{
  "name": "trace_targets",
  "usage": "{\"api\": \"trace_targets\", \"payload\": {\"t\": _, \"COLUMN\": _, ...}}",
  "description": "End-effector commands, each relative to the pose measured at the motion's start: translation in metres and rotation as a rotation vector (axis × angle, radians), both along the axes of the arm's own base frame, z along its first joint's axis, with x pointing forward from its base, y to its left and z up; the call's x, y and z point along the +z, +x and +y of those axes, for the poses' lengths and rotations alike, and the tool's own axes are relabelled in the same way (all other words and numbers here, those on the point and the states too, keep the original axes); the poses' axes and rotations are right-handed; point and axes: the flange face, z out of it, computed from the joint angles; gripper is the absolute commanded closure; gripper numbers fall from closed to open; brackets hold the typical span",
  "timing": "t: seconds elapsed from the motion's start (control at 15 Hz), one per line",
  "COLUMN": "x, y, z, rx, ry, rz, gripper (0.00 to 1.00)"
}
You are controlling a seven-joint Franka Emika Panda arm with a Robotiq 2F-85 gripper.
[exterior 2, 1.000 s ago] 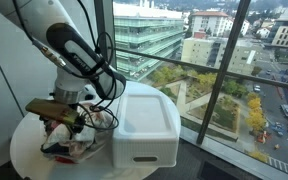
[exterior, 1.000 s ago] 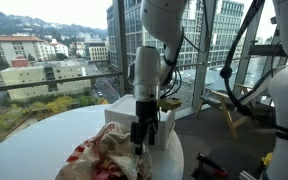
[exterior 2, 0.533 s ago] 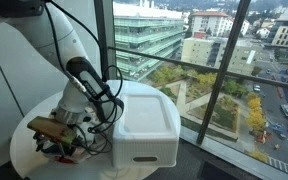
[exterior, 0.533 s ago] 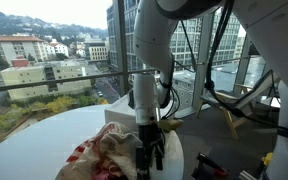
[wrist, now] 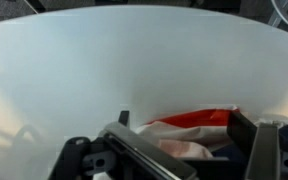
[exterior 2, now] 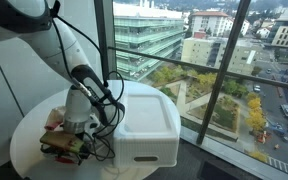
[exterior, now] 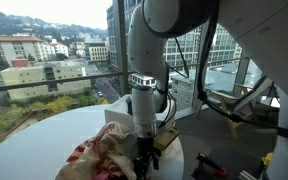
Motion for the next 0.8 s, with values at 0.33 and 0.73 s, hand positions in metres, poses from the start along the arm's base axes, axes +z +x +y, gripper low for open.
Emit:
{"api": "trace_targets", "payload": {"t": 0.33, "x": 0.0, "y": 0.013, "z": -0.003, "rx": -0.159, "ry": -0.178, "rz": -0.245, "gripper": 0.0}}
{"api": "trace_targets", "payload": {"t": 0.73, "x": 0.0, "y": 0.0, "z": 0.001, "rx": -0.243, "ry": -0.201, "rz": -0.251, "gripper": 0.0}}
